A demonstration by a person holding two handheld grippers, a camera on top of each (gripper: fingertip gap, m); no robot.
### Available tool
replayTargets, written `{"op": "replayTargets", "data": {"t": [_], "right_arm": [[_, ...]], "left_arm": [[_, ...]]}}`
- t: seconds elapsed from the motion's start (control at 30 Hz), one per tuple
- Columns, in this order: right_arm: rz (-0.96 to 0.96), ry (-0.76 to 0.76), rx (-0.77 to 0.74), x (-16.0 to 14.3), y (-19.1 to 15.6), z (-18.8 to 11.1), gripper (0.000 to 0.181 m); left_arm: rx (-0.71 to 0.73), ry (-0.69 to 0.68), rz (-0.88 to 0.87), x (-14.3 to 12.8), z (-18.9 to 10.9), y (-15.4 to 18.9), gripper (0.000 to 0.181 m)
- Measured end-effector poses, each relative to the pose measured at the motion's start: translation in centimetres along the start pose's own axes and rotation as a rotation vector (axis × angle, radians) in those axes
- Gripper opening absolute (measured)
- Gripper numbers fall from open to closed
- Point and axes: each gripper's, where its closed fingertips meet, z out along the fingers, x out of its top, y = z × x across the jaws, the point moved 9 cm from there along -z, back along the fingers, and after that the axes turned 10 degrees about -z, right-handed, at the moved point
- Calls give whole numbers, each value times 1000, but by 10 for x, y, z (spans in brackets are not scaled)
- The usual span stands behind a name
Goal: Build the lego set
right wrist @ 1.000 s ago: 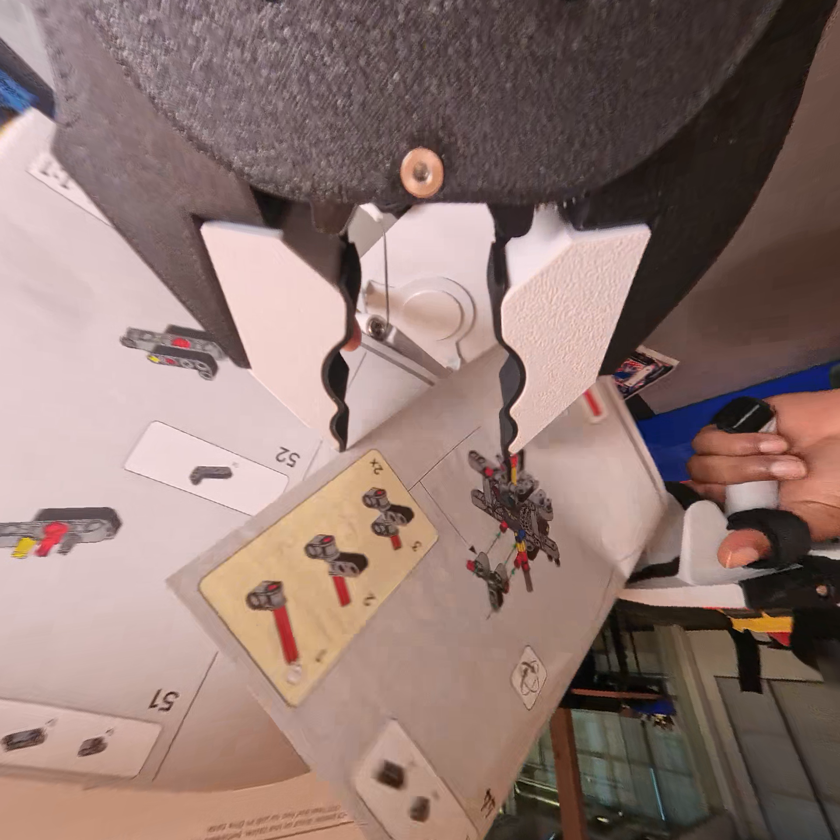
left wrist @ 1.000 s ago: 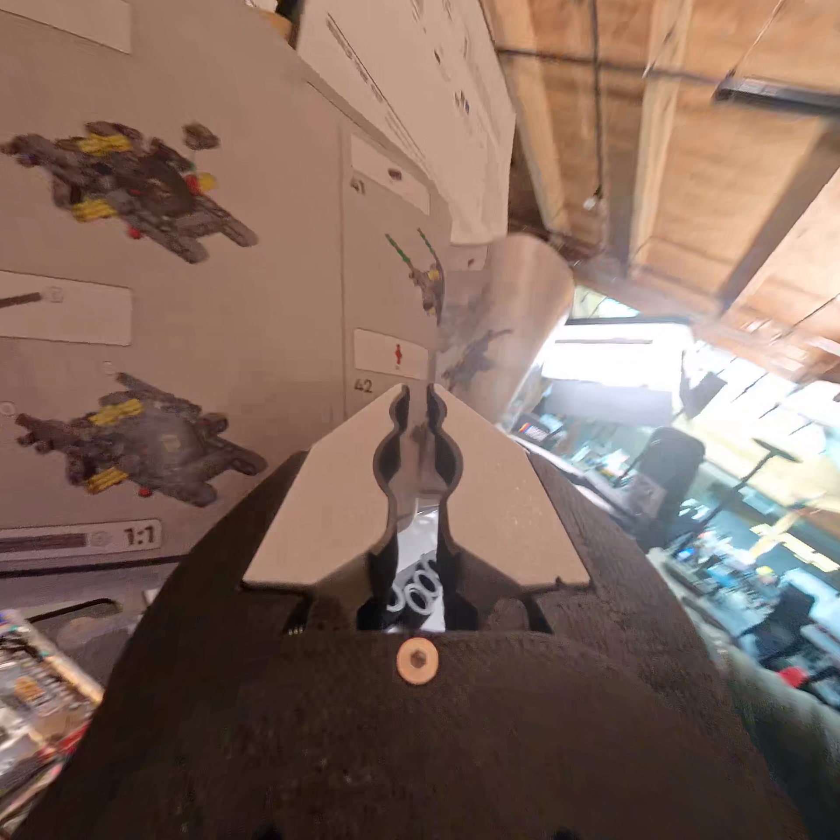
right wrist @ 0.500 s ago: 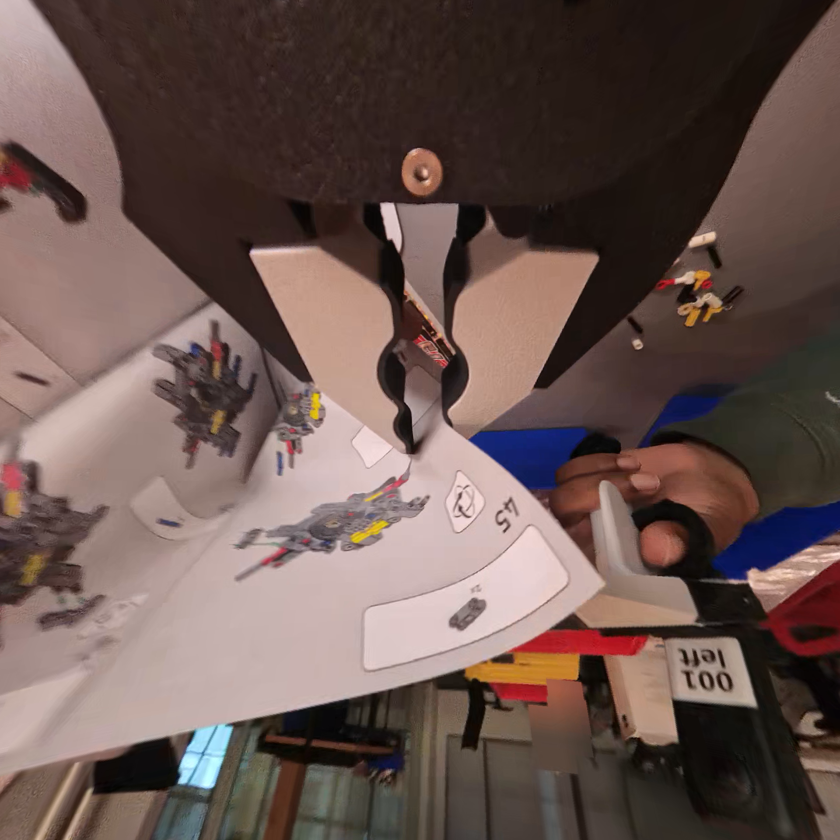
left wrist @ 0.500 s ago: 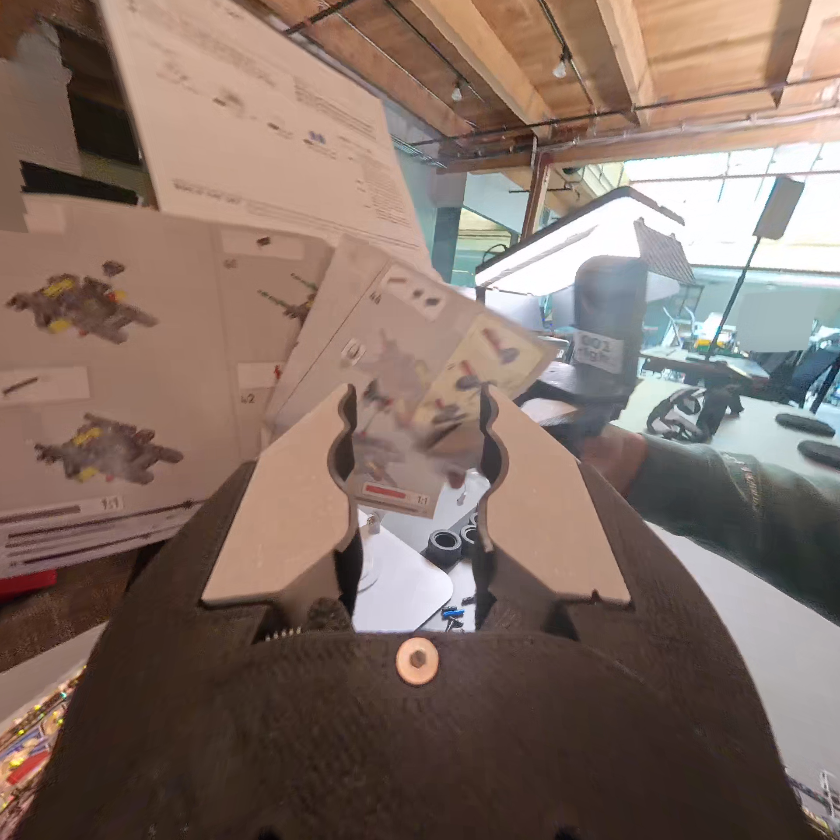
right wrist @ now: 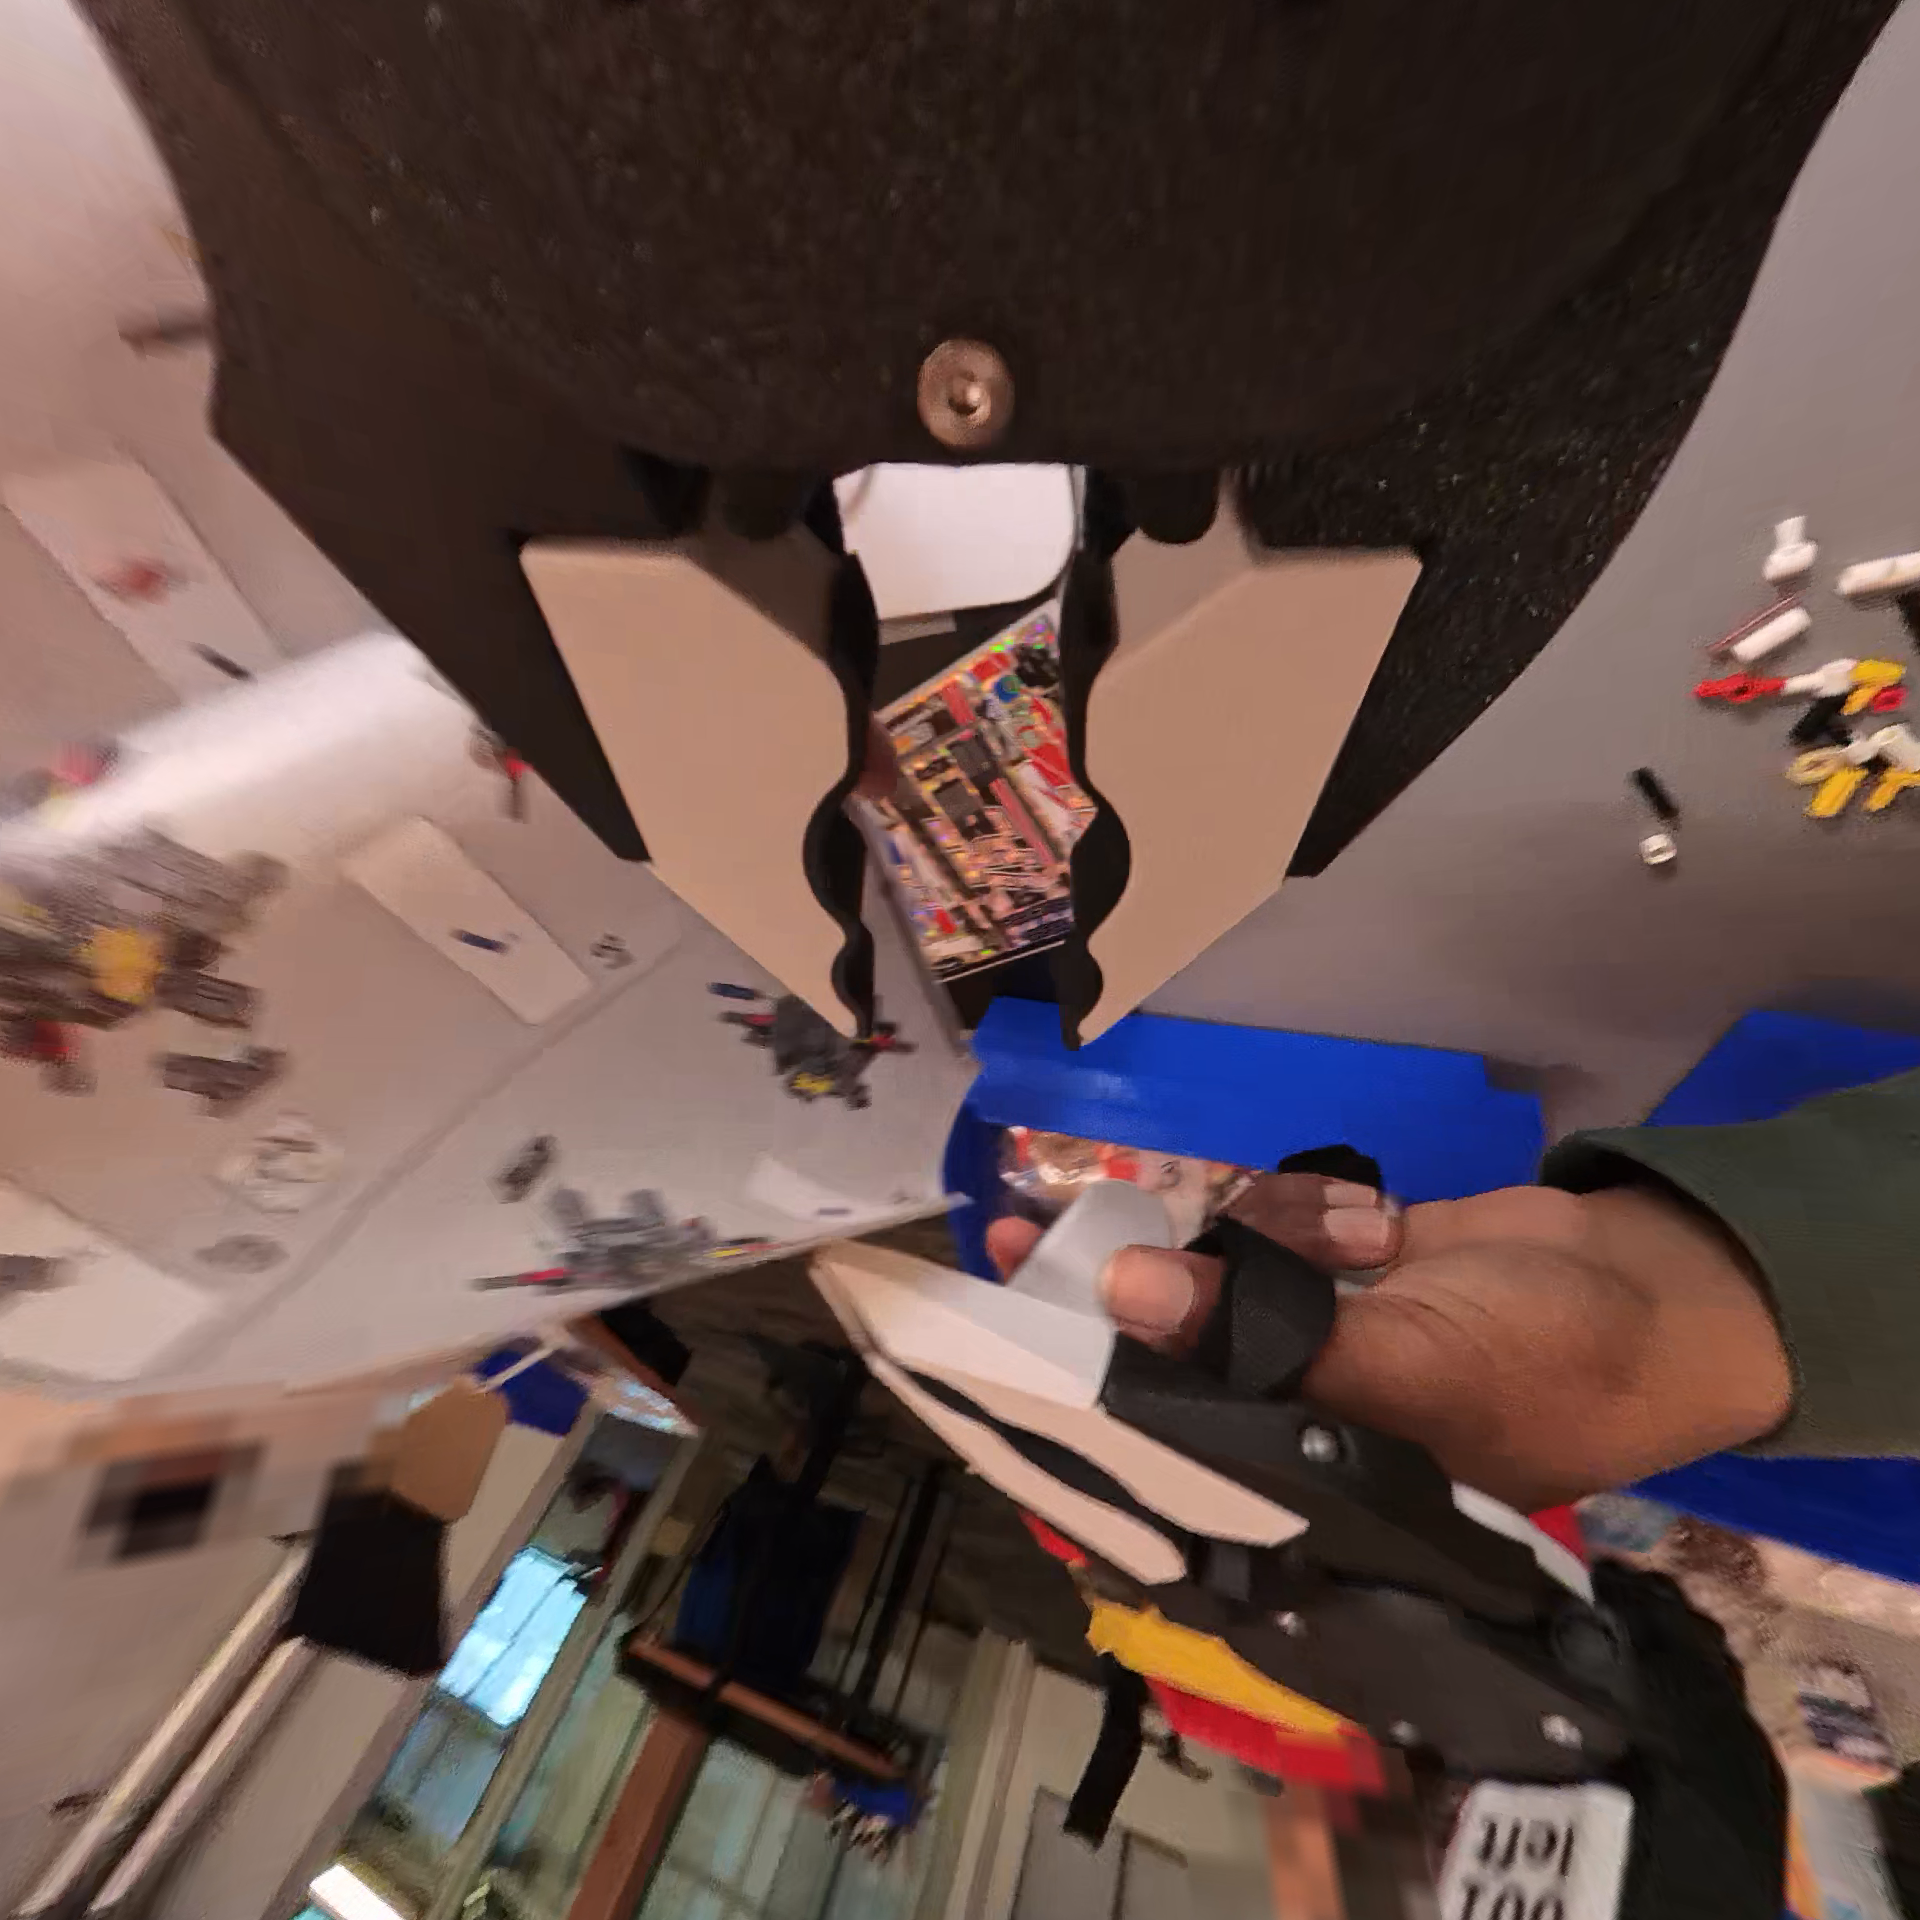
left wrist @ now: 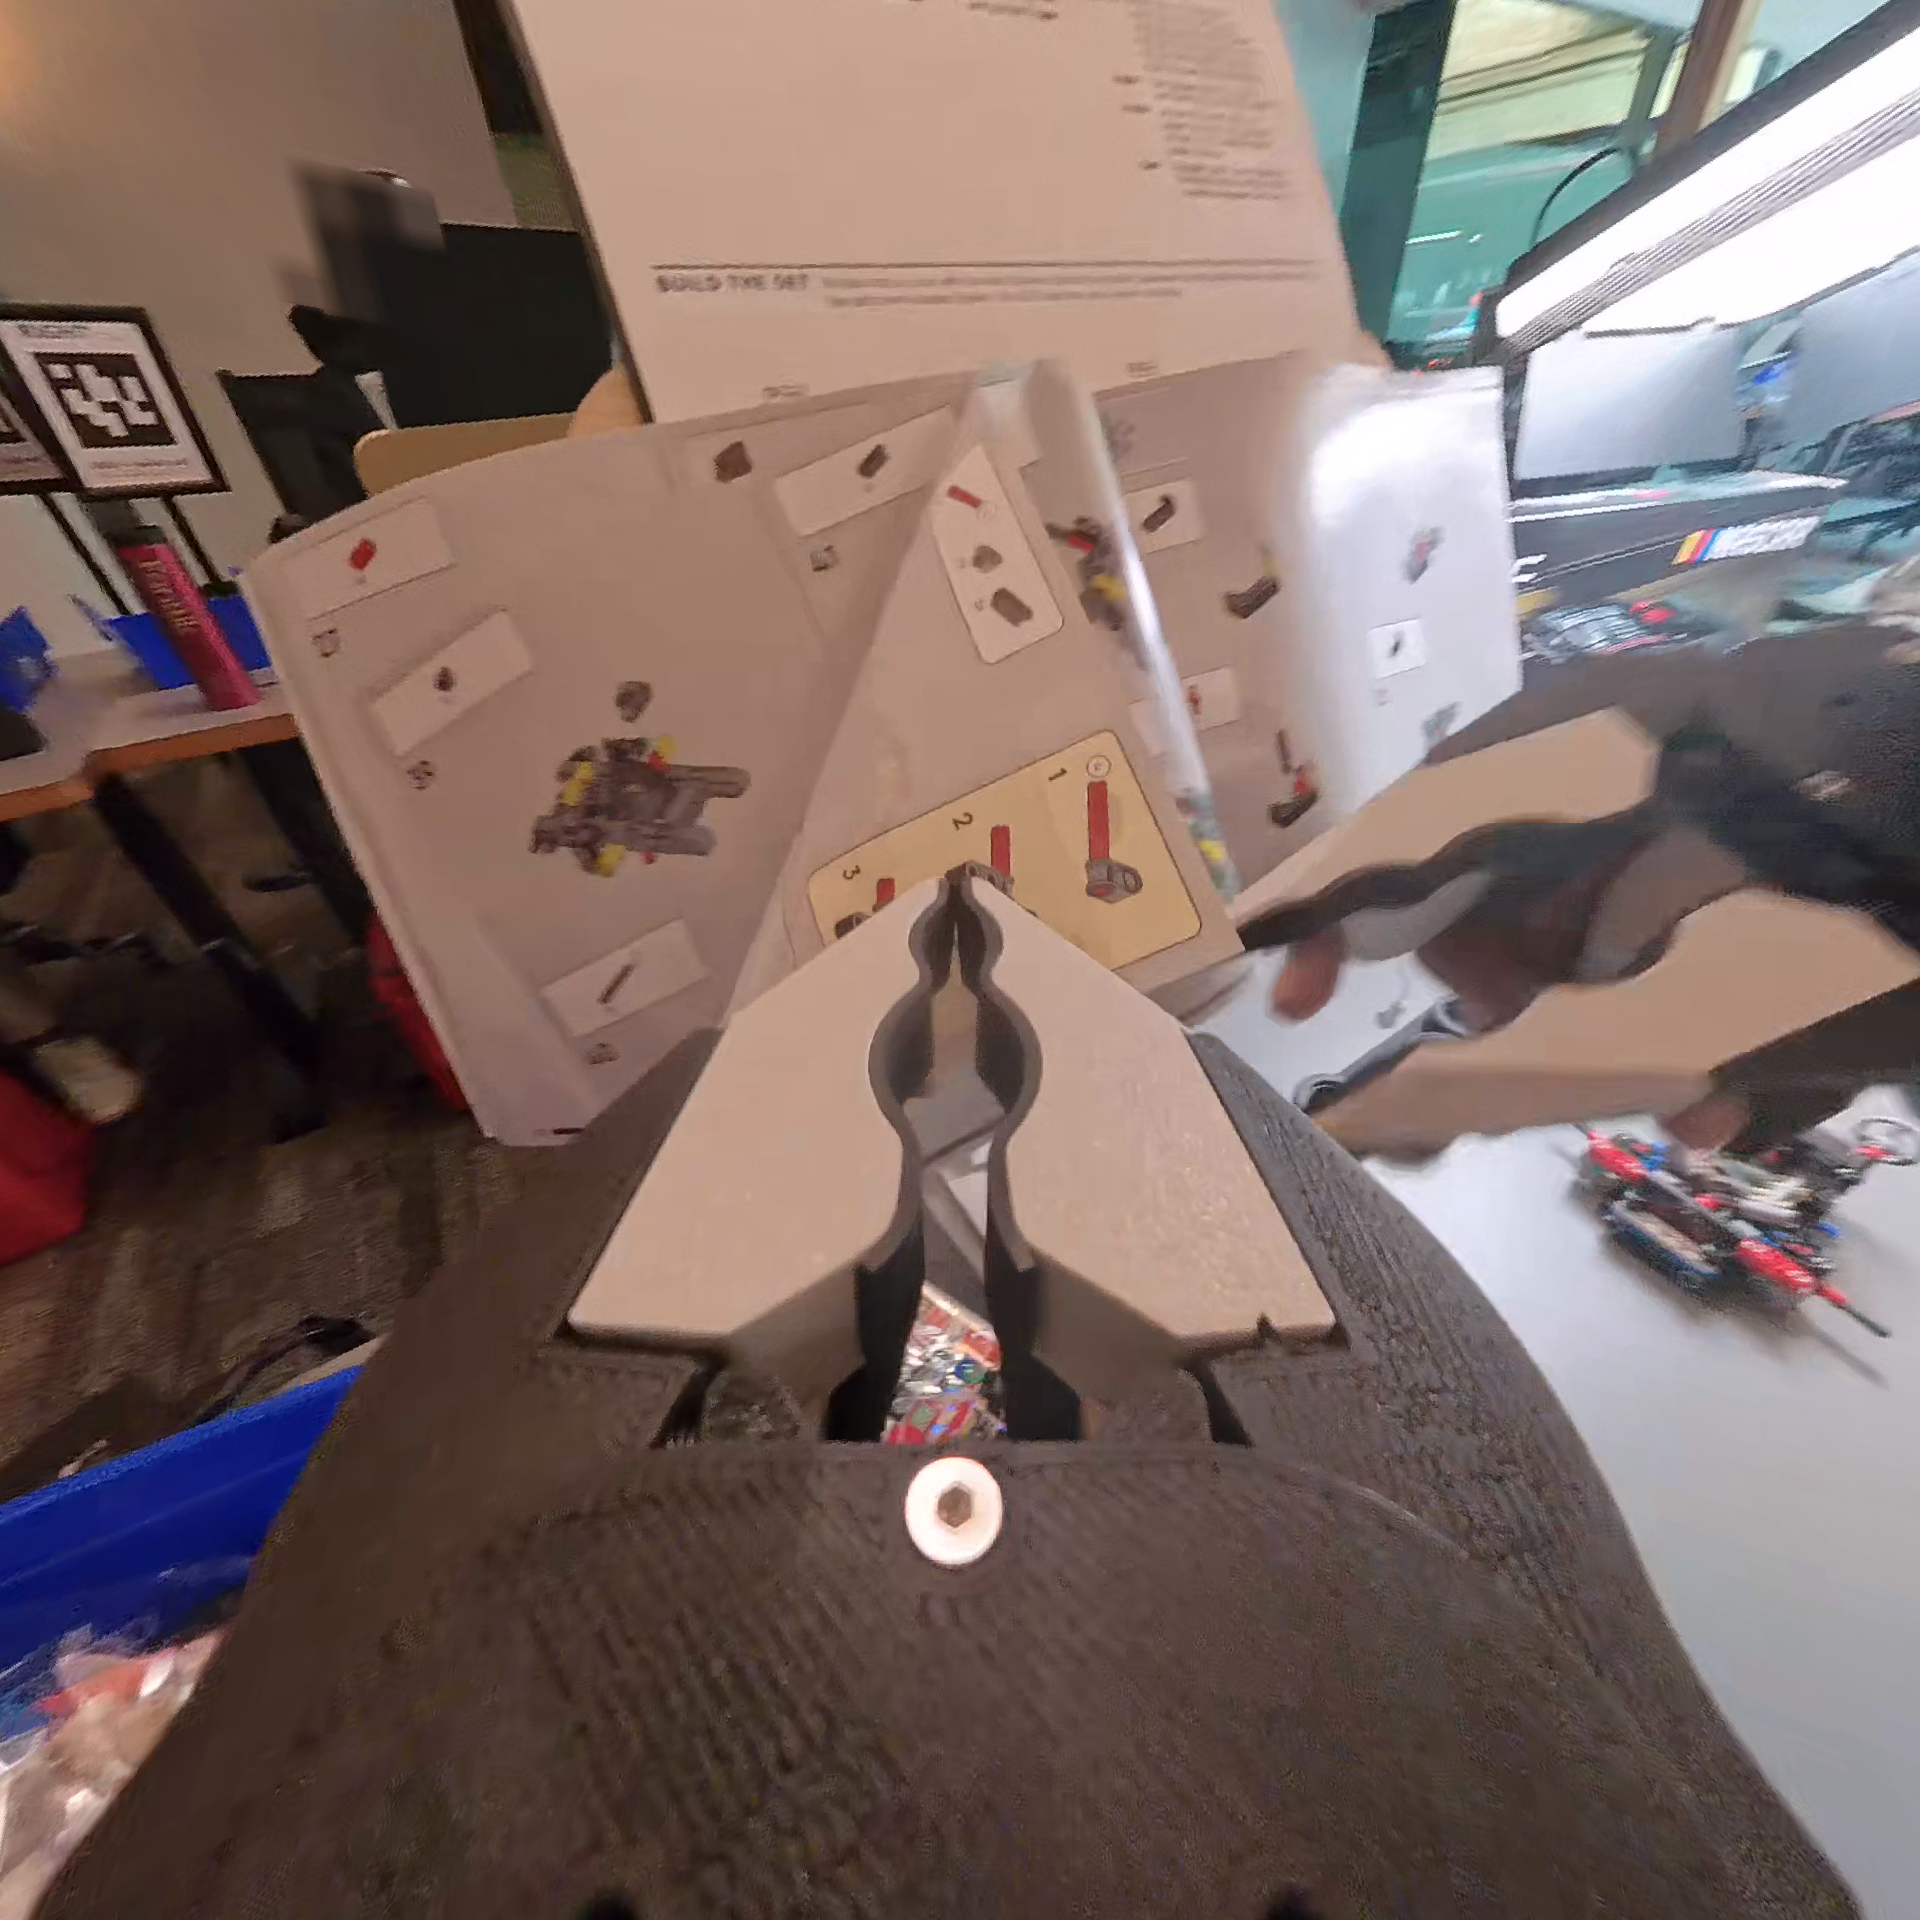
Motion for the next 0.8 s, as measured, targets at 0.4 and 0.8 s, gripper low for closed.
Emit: {"op": "replayTargets", "data": {"t": [0.4, 0.8], "right_arm": [[-364, -392, -403, -39, 58, -11, 12], [-476, -617, -377, -26, 65, 28, 6]], "left_arm": [[42, 196, -147, 15, -27, -13, 12], [-150, 116, -1063, -132, 3, -17, 63]]}}
